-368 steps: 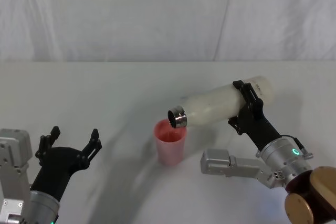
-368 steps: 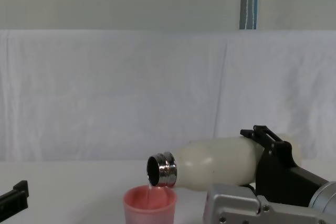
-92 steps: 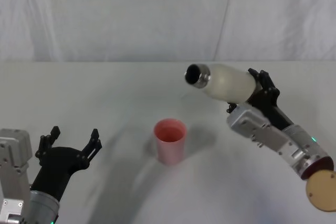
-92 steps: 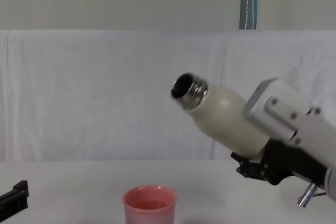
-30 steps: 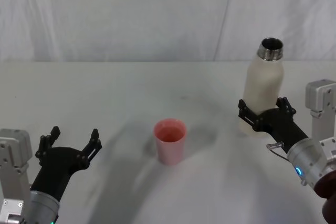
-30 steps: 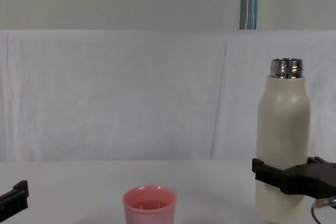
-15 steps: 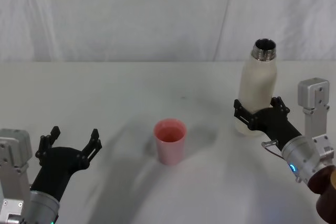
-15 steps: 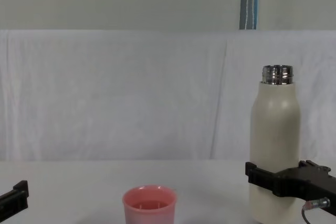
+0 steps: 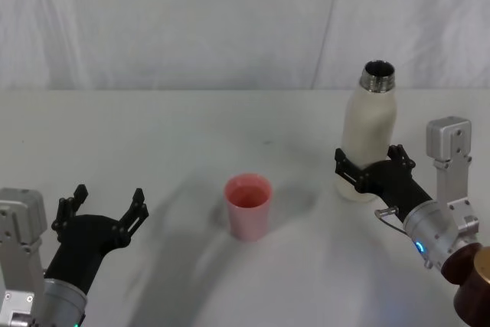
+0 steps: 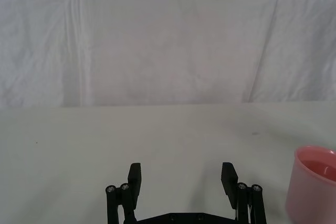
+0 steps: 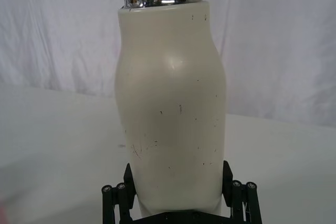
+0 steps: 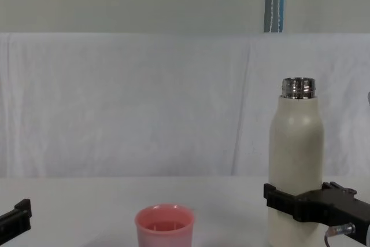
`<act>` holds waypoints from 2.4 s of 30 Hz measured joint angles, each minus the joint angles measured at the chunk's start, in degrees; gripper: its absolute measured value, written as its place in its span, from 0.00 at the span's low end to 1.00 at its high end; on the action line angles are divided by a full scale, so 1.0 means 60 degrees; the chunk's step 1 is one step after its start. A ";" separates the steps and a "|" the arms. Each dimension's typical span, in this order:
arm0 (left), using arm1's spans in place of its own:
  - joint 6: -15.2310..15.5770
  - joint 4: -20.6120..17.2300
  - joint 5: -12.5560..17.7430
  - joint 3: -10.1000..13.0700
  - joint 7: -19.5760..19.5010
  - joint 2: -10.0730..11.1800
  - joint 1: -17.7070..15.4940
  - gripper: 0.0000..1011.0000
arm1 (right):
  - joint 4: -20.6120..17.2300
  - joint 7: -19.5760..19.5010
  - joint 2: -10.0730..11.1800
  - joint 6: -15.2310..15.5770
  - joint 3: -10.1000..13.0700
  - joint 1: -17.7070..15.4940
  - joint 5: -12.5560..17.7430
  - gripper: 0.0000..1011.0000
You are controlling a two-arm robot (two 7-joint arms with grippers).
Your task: Grasp the thermos with one hand and pour water into the cup lid.
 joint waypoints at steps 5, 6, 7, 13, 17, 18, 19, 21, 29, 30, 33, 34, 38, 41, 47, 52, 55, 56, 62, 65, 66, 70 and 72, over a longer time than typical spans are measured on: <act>0.0000 0.0000 0.0000 0.0000 0.0000 0.0000 0.0000 0.99 | 0.0023 -0.0002 -0.0020 0.0000 -0.0018 -0.0004 0.0003 0.95; -0.0001 0.0000 0.0001 0.0000 0.0000 0.0000 0.0000 0.99 | 0.0024 -0.0003 -0.0020 0.0000 -0.0020 -0.0005 0.0003 0.95; 0.0000 0.0000 0.0000 0.0000 0.0000 0.0000 0.0000 0.99 | 0.0025 -0.0003 -0.0021 0.0000 -0.0021 -0.0006 0.0003 0.95; 0.0000 0.0000 0.0001 0.0000 0.0000 0.0000 0.0000 0.99 | 0.0024 -0.0025 -0.0018 0.0031 -0.0023 -0.0015 -0.0002 0.95; 0.0000 0.0000 0.0001 0.0000 0.0000 0.0000 0.0000 0.99 | 0.0032 -0.0060 -0.0024 0.0079 -0.0029 -0.0020 -0.0009 0.95; 0.0000 0.0000 0.0000 0.0000 0.0000 0.0000 0.0000 0.99 | 0.0032 -0.0062 -0.0025 0.0081 -0.0029 -0.0020 -0.0009 0.95; -0.0001 0.0000 0.0001 0.0000 0.0000 0.0000 0.0000 0.99 | 0.0032 -0.0063 -0.0025 0.0082 -0.0030 -0.0021 -0.0010 0.95; 0.0000 0.0000 0.0000 0.0000 0.0000 0.0000 0.0000 0.99 | 0.0032 -0.0063 -0.0025 0.0082 -0.0029 -0.0023 -0.0011 0.95; 0.0000 0.0000 0.0000 0.0000 0.0000 0.0000 0.0000 0.99 | 0.0032 -0.0063 -0.0023 0.0082 -0.0026 -0.0025 -0.0015 0.94; 0.0000 0.0000 0.0000 0.0000 0.0000 0.0000 0.0000 0.99 | 0.0032 -0.0063 -0.0023 0.0082 -0.0025 -0.0025 -0.0015 0.95; 0.0000 0.0000 0.0001 0.0000 0.0000 0.0000 0.0000 0.99 | 0.0032 -0.0063 -0.0022 0.0082 -0.0022 -0.0025 -0.0015 0.95; 0.0000 0.0000 0.0001 0.0000 0.0000 0.0000 0.0000 0.99 | 0.0032 -0.0063 -0.0021 0.0082 -0.0022 -0.0025 -0.0015 0.94; -0.0001 0.0000 0.0000 0.0000 0.0000 0.0000 0.0000 0.99 | 0.0032 -0.0063 -0.0021 0.0082 -0.0021 -0.0025 -0.0015 0.95; 0.0000 0.0000 0.0001 0.0000 0.0000 0.0000 0.0000 0.99 | 0.0031 -0.0063 -0.0021 0.0075 -0.0021 -0.0024 -0.0014 0.98; -0.0001 0.0000 0.0000 0.0000 0.0000 0.0000 0.0000 0.99 | 0.0028 -0.0063 -0.0022 0.0074 -0.0019 -0.0024 -0.0014 0.99; 0.0000 0.0000 0.0000 0.0000 0.0000 0.0000 0.0000 0.99 | 0.0026 -0.0063 -0.0022 0.0074 -0.0021 -0.0025 -0.0014 0.99; 0.0000 0.0000 0.0000 0.0000 0.0000 0.0000 0.0000 0.99 | 0.0026 -0.0063 -0.0021 0.0074 -0.0021 -0.0024 -0.0014 0.99; 0.0000 0.0000 0.0000 0.0000 0.0000 0.0000 0.0000 0.99 | 0.0026 -0.0063 -0.0022 0.0075 -0.0021 -0.0024 -0.0015 0.99; 0.0000 0.0000 0.0000 0.0000 0.0000 -0.0001 0.0000 0.99 | 0.0026 -0.0062 -0.0021 0.0080 -0.0022 -0.0025 -0.0015 0.99; 0.0000 0.0000 0.0001 0.0000 0.0000 0.0000 0.0000 0.99 | 0.0026 -0.0063 -0.0022 0.0081 -0.0022 -0.0025 -0.0015 0.99; 0.0000 0.0000 0.0000 0.0000 0.0000 0.0000 0.0000 0.99 | 0.0026 -0.0062 -0.0022 0.0082 -0.0021 -0.0025 -0.0014 0.99; 0.0000 0.0000 0.0000 0.0000 0.0000 0.0000 0.0000 0.99 | -0.0034 -0.0015 0.0008 0.0094 -0.0036 -0.0053 -0.0016 0.99; 0.0000 0.0000 0.0000 0.0000 0.0000 0.0000 0.0000 0.99 | -0.0068 0.0004 0.0038 0.0105 -0.0049 -0.0069 -0.0022 0.99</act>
